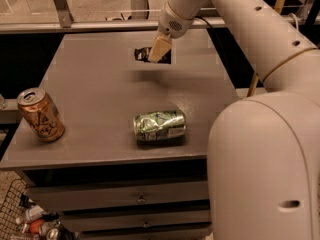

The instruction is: Move rxbar chocolate near green can

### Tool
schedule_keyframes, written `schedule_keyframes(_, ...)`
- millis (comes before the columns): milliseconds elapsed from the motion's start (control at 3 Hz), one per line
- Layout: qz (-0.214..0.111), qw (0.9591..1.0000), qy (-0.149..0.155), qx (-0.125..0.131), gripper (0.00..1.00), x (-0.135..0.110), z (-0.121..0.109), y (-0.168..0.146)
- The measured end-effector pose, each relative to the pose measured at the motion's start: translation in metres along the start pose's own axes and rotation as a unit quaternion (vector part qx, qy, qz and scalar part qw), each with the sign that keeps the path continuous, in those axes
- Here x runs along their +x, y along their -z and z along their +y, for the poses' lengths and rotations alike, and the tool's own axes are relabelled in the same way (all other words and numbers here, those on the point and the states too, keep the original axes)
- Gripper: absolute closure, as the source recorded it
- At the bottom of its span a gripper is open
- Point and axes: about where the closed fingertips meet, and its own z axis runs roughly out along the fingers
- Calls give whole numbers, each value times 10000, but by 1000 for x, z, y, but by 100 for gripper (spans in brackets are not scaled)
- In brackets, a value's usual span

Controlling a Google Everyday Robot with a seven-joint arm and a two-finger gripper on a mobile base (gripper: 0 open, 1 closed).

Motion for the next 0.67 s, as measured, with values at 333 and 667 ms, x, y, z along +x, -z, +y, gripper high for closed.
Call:
schedule_keyframes(333, -6, 9959, 865, -278, 100, -16, 38, 23)
schedule_keyframes(667, -18, 9929, 1151, -281, 100, -17, 38, 21)
